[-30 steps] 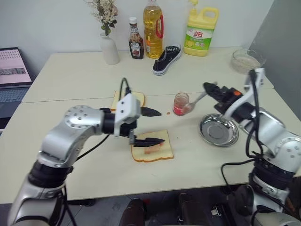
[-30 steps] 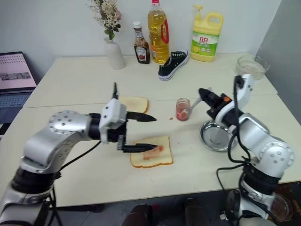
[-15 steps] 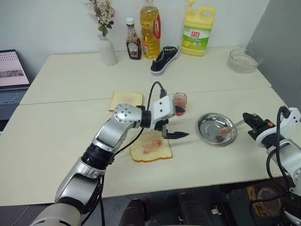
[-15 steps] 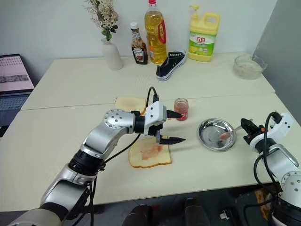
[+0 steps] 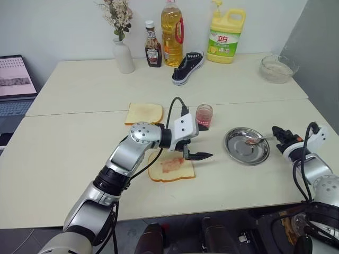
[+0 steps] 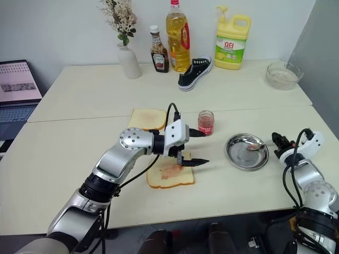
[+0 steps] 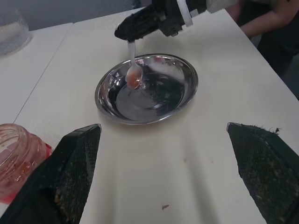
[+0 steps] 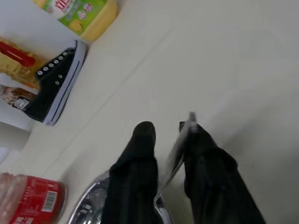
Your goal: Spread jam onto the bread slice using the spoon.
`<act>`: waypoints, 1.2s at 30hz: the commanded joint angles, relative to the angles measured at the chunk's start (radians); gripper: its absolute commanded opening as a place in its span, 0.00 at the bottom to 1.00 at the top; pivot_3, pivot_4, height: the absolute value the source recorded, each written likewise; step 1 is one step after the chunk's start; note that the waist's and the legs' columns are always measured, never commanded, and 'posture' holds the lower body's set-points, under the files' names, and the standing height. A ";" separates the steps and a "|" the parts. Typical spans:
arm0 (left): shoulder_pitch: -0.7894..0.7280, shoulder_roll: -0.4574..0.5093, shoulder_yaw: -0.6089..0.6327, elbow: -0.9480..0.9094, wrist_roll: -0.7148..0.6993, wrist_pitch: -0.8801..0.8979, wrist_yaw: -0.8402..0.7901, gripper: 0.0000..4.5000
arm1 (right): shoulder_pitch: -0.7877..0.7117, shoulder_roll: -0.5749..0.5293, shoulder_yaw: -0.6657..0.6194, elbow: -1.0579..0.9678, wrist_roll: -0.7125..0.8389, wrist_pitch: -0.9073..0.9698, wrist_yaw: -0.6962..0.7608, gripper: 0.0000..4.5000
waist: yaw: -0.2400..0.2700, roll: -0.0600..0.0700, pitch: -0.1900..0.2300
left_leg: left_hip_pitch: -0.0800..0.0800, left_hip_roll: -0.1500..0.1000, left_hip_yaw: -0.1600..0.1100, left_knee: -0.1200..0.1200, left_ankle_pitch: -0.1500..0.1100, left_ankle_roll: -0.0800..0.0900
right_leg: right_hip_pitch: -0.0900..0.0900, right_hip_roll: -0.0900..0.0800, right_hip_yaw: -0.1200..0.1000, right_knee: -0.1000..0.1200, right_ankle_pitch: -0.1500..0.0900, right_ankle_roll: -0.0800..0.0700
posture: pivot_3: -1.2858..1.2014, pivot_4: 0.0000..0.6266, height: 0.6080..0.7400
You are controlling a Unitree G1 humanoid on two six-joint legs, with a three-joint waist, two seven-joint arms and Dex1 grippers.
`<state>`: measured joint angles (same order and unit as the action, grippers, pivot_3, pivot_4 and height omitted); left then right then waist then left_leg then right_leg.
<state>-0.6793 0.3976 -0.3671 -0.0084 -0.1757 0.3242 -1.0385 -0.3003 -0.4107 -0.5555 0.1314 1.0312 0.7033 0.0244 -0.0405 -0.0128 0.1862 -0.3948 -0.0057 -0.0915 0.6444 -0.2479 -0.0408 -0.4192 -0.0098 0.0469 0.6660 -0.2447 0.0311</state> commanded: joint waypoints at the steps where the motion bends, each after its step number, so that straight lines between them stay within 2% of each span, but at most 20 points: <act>1: 0.005 0.009 0.015 -0.056 -0.002 0.007 0.003 1.00 | -0.017 -0.004 -0.022 -0.022 -0.004 -0.013 0.021 0.45 | 0.002 0.000 0.000 | 0.000 0.000 0.000 0.000 0.000 0.000 | 0.000 0.000 0.000 0.000 0.000 0.000 | 0.52 0.24 1.00; 8: 0.016 0.014 0.021 -0.079 -0.007 0.023 0.007 1.00 | -0.024 -0.020 -0.072 -0.046 0.039 0.011 0.000 0.99 | 0.002 0.000 0.000 | 0.000 0.000 0.000 0.000 0.000 0.000 | 0.000 0.000 0.000 0.000 0.000 0.000 | 0.52 0.24 1.00; 15: 0.008 0.018 0.038 -0.075 -0.021 0.030 0.001 1.00 | -0.028 -0.054 -0.107 -0.093 0.060 0.043 -0.026 0.99 | 0.002 0.000 0.000 | 0.000 0.000 0.000 0.000 0.000 0.000 | 0.000 0.000 0.000 0.000 0.000 0.000 | 0.52 0.24 1.00; 18: 0.006 0.056 0.093 -0.094 -0.073 0.082 -0.022 1.00 | -0.010 -0.138 -0.085 -0.157 0.038 0.095 -0.009 0.99 | 0.002 0.000 0.000 | 0.000 0.000 0.000 0.000 0.000 0.000 | 0.000 0.000 0.000 0.000 0.000 0.000 | 0.52 0.24 1.00; 22: -0.017 0.188 0.185 -0.077 -0.133 0.159 -0.090 1.00 | 0.077 -0.375 0.058 -0.348 -0.048 0.188 0.171 0.99 | -0.002 0.001 0.000 | 0.000 0.000 0.000 0.000 0.000 0.000 | -0.001 0.000 0.000 0.001 0.000 0.000 | 0.52 0.24 1.00; 23: -0.020 0.229 0.199 -0.063 -0.136 0.165 -0.111 1.00 | 0.094 -0.427 0.081 -0.386 -0.052 0.202 0.226 0.99 | -0.004 0.001 0.000 | 0.001 0.001 0.000 0.000 0.000 0.000 | 0.000 0.001 0.000 0.000 -0.003 0.004 | 0.52 0.24 1.00; 25: -0.010 0.363 0.246 0.010 -0.118 0.127 -0.184 1.00 | 0.127 -0.581 0.149 -0.501 -0.070 0.212 0.409 0.99 | -0.012 0.001 0.000 | 0.001 0.001 0.000 0.000 0.000 0.000 | -0.001 0.002 0.000 0.001 -0.003 0.005 | 0.52 0.24 1.00; 27: 0.014 0.461 0.271 0.063 -0.105 0.092 -0.235 1.00 | 0.134 -0.671 0.188 -0.568 -0.066 0.219 0.529 0.99 | -0.019 0.001 0.000 | 0.003 0.002 0.000 -0.001 0.000 0.000 | 0.000 0.003 0.000 0.001 -0.003 0.005 | 0.52 0.24 1.00; 31: 0.050 0.546 0.322 0.092 -0.116 0.089 -0.249 1.00 | 0.152 -0.748 0.218 -0.648 -0.071 0.211 0.676 0.99 | -0.010 0.000 0.001 | 0.002 0.004 -0.001 -0.001 0.000 0.000 | 0.001 0.003 -0.002 -0.001 -0.003 0.005 | 0.52 0.24 1.00; 36: 0.101 0.566 0.397 0.107 -0.119 0.072 -0.204 1.00 | 0.144 -0.732 0.269 -0.670 -0.126 0.198 0.694 0.99 | 0.013 -0.002 0.002 | -0.001 0.000 -0.002 0.002 0.000 0.000 | 0.001 -0.001 -0.003 -0.003 -0.003 0.005 | 0.52 0.24 1.00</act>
